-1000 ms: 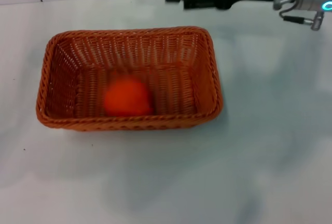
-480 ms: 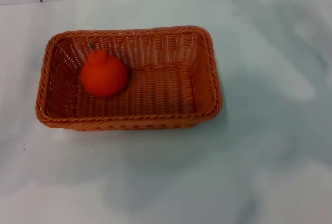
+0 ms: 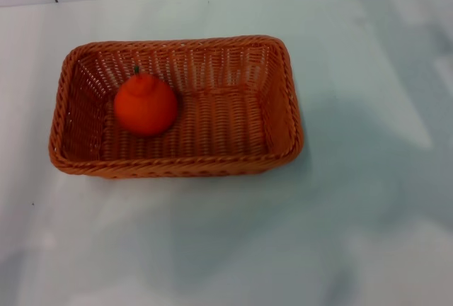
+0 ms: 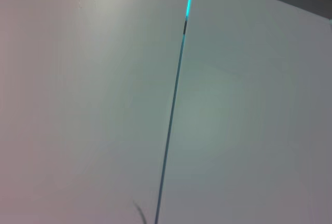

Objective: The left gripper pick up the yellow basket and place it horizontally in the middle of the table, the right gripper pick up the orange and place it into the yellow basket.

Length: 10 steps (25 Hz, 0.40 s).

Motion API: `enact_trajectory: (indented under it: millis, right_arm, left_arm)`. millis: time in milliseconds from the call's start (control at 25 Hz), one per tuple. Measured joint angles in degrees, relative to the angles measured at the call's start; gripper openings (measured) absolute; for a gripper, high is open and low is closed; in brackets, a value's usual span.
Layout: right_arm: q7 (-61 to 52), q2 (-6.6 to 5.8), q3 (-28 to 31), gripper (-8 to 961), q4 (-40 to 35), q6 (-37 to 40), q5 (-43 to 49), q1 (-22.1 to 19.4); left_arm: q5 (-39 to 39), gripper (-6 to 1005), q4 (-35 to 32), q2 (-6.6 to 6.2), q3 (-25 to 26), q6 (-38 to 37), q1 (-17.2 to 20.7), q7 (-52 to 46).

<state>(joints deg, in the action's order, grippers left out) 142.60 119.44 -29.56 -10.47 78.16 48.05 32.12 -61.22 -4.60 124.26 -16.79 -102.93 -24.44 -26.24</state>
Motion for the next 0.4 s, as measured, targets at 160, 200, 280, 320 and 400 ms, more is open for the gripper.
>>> enact_trajectory:
  millis: [160,200,280,320,400]
  right_arm:
    - [0.04,0.0,0.1,946,0.08,-1.36,-0.46,0.03]
    - [0.05,0.0,0.1,946,0.09,-1.64,-0.46,0.12]
    - [0.05,-0.03,-0.04,946,0.14,-2.16,-0.48,0.35]
    - [0.06,-0.05,-0.18,946,0.21,-2.45,-0.48,0.51]
    - [0.07,-0.12,-0.38,946,0.58,-2.8,-0.46,0.92]
  left_arm:
    - [0.56,705,1.74,0.03,0.18,-0.65,0.11,2.6]
    - [0.56,705,1.93,0.03,0.28,-0.65,0.13,2.62]
    - [0.58,705,2.64,0.02,0.61,-0.69,0.16,2.64]
    - [0.59,705,2.91,0.02,0.71,-0.7,0.17,2.66]
    - [0.61,705,3.62,0.05,0.76,-0.72,0.18,2.68]
